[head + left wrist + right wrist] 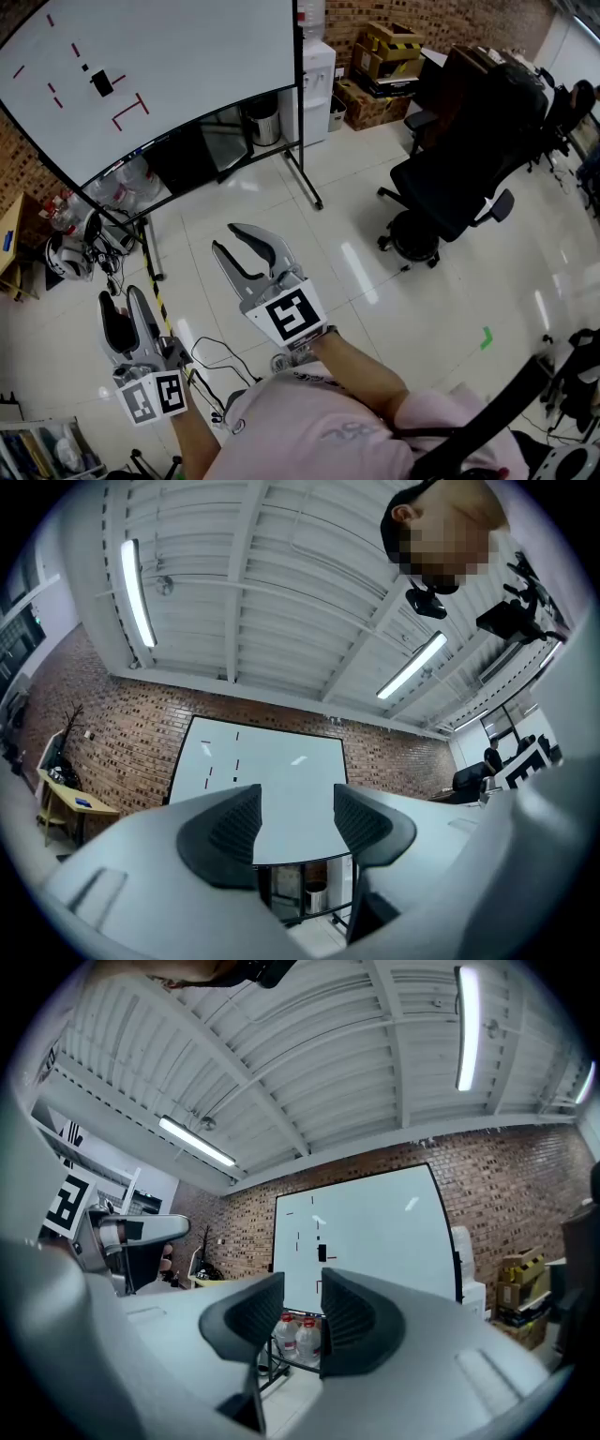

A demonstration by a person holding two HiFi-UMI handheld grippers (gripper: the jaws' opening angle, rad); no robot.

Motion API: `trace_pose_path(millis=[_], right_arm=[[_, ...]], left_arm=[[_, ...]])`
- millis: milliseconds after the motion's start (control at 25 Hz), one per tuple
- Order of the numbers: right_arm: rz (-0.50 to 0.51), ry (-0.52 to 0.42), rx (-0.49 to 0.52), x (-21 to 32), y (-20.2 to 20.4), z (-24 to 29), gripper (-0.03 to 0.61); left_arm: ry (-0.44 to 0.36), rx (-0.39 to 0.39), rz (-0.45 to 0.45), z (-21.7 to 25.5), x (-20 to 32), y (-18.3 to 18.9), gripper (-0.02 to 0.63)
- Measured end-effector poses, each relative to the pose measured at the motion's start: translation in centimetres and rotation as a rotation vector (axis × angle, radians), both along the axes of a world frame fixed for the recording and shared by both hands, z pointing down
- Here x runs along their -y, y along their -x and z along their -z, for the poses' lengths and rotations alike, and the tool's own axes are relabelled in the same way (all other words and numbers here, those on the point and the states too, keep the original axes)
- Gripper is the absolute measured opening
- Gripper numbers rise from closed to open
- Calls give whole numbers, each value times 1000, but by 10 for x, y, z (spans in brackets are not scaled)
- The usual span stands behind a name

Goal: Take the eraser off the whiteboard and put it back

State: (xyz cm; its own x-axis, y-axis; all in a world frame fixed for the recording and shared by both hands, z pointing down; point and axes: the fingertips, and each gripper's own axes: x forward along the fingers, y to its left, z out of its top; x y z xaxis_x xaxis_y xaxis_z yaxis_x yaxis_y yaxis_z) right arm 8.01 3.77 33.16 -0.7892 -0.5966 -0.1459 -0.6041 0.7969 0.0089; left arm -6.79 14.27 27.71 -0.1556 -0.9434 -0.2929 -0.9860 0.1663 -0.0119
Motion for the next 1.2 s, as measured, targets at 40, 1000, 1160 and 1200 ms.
trace_pose_path(millis=[40, 1000, 1160, 1200], right_arm=[[2, -5, -6, -1, 0, 0, 115], [-28, 5, -1, 8, -14, -3, 172], [-41, 3, -2, 9, -17, -3, 173], [-43, 0, -4, 9, -18, -3, 172]], left_arm=[[-1, -1, -1, -1, 1, -1, 232], [-4, -6, -2, -1, 7, -8, 232], [-8, -8, -3, -2, 8, -8, 230], [-9, -8, -5, -2, 8, -8, 231]])
